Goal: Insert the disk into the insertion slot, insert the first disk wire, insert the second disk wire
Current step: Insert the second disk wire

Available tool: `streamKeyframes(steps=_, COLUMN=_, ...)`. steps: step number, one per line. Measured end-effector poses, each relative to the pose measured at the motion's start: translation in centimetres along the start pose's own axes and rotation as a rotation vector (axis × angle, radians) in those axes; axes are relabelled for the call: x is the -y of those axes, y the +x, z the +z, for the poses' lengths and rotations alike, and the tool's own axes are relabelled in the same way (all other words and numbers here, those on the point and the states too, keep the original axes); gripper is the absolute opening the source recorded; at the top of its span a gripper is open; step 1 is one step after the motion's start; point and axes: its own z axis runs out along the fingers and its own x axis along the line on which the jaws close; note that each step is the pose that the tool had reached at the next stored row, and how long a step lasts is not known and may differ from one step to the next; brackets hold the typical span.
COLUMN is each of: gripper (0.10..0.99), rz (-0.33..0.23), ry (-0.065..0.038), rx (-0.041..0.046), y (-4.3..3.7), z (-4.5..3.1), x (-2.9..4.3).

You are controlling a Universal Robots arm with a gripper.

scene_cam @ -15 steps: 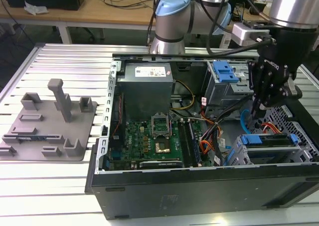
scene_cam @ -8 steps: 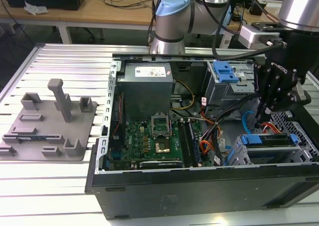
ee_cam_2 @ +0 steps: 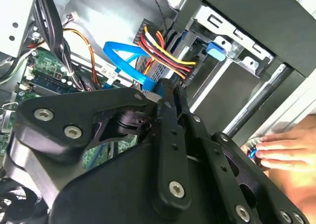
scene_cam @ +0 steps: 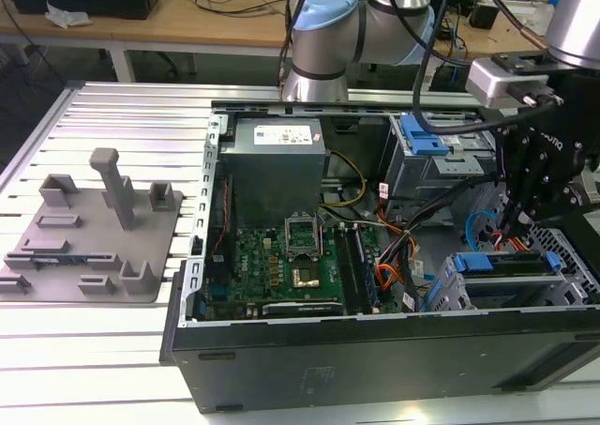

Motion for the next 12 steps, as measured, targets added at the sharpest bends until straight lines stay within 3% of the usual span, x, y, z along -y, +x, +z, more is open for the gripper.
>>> streamKeyframes(steps=4, gripper=0.165, rz=0.004, ry=0.002, rx=0.0512, y=0.63, z=0.07, x=-0.04)
streamKeyframes(steps=5, gripper=0.165, rz=0.006, ry=0.003, rx=0.0791, y=1.05, z=0.13, x=-0.06)
streamKeyframes(steps=6, gripper=0.165, rz=0.005, ry=-0.002, rx=0.087, y=1.5, z=0.19, x=-0.08)
streamKeyframes(steps=7, gripper=0.165, rz=0.005, ry=-0.012, rx=0.0897, y=1.82, z=0.22, x=-0.05)
streamKeyframes(steps=9, gripper=0.165, rz=0.001, ry=-0.063, rx=0.0926, y=2.24, z=0.33, x=0.24)
streamKeyframes(steps=12, gripper=0.165, rz=0.001, ry=-0.067, rx=0.094, y=2.31, z=0.34, x=0.44)
